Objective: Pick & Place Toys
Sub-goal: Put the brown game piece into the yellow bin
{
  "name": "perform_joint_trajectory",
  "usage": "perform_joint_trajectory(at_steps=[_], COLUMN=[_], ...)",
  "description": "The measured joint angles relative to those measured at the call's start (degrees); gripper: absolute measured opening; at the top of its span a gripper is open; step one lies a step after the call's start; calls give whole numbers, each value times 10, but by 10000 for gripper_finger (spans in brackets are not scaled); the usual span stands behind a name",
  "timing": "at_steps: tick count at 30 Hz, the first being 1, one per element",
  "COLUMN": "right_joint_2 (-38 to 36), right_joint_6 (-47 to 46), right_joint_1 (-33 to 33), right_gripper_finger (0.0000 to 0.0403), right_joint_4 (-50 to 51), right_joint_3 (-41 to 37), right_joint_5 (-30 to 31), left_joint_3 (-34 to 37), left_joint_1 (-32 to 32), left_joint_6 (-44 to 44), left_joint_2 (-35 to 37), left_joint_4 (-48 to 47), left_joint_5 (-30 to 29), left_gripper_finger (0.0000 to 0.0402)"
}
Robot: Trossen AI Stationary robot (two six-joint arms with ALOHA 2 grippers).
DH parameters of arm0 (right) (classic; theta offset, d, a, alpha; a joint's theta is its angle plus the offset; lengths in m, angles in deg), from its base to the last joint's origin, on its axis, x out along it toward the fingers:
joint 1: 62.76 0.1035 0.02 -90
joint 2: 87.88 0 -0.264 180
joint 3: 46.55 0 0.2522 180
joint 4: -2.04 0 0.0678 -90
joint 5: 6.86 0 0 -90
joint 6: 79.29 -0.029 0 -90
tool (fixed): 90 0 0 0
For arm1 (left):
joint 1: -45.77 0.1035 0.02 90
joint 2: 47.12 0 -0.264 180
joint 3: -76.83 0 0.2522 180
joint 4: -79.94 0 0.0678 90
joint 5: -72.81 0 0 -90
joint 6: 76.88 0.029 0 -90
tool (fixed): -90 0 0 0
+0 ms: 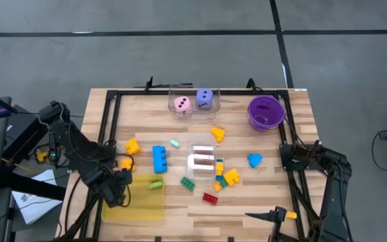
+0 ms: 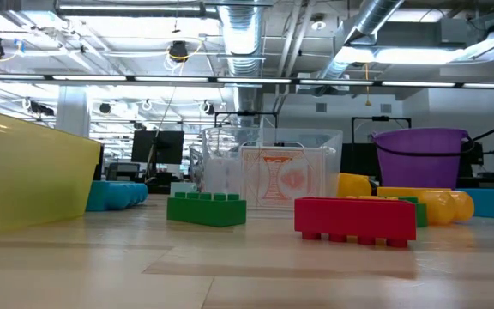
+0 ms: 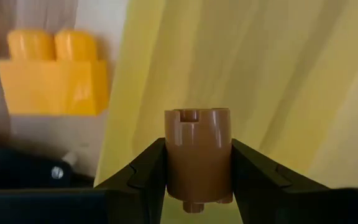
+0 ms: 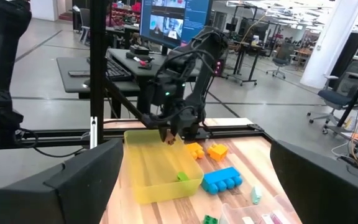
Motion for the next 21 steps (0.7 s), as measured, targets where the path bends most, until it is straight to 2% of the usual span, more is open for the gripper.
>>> perform_joint_trajectory(at_steps=[6,15,21], right_joint_2=[0,0,0], right_joint_6=[4,5,5], right_joint_1=[0,0,0], right_gripper_finger=[400,400,400], right_joint_4=[3,9,9], right_joint_3=[0,0,0], right_joint_5=[-1,-1,-1], left_joint_3=[32,72,102], left_joint_1=[-23,-23,-23], left_joint_6=[-48,-49,-49], left_joint_2=[0,0,0], left_joint_4=[1,48,67], left_joint_5=[0,4,29], left_gripper_finger=[140,141,141])
